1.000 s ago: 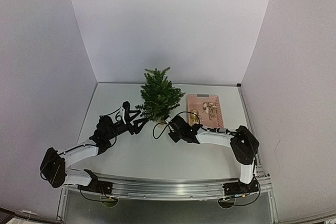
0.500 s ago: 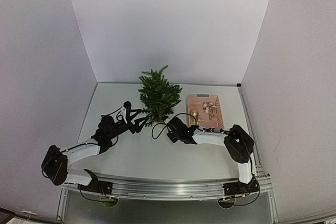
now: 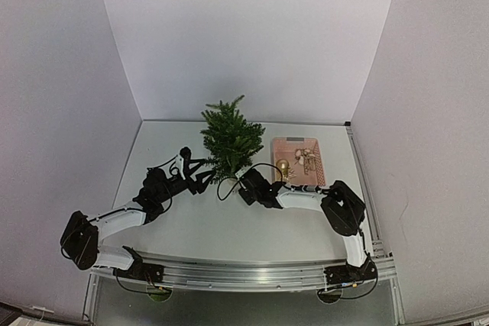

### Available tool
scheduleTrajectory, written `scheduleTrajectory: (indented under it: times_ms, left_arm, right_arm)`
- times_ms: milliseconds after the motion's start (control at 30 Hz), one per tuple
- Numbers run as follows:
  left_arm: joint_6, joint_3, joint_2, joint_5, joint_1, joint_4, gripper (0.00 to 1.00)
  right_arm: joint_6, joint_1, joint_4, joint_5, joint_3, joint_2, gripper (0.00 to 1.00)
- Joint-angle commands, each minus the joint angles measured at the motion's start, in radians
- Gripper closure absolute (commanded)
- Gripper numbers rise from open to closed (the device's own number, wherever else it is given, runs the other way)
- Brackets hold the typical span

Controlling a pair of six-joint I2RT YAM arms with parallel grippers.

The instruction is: Decorate the small christmas tree

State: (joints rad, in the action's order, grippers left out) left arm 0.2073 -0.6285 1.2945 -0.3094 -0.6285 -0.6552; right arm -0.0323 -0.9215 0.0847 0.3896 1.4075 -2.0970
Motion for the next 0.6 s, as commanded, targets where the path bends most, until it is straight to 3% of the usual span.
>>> scheduleTrajectory:
  times_ms: [0,267,367,400,433,467,567]
  left_arm:
    - [-0.011,-0.022,-0.019,0.014,0.004,-0.021,0.24]
    - [-0.024,-0.012,-0.044,0.017,0.004,0.015,0.24]
    - [-0.032,-0.010,-0.057,0.019,0.004,0.034,0.23]
    - [-0.034,-0.010,-0.061,0.019,0.004,0.040,0.23]
    - [-0.036,-0.010,-0.065,0.019,0.004,0.045,0.23]
    - [-0.038,-0.011,-0.068,0.018,0.004,0.050,0.23]
    - [-0.043,-0.016,-0.075,0.012,0.004,0.070,0.22]
  right_arm:
    - [0.002,-0.006,-0.034,-0.010,0.002,0.021,0.51]
    - [0.025,-0.006,-0.033,-0.045,-0.099,0.151,0.41]
    - [0.062,-0.006,-0.033,-0.066,-0.145,0.202,0.34]
    - [0.069,-0.005,-0.032,-0.074,-0.158,0.218,0.28]
    - [0.073,-0.006,-0.031,-0.085,-0.170,0.236,0.15]
    - [0.076,-0.006,-0.031,-0.094,-0.184,0.252,0.11]
    - [0.087,-0.006,-0.029,-0.137,-0.215,0.304,0.10]
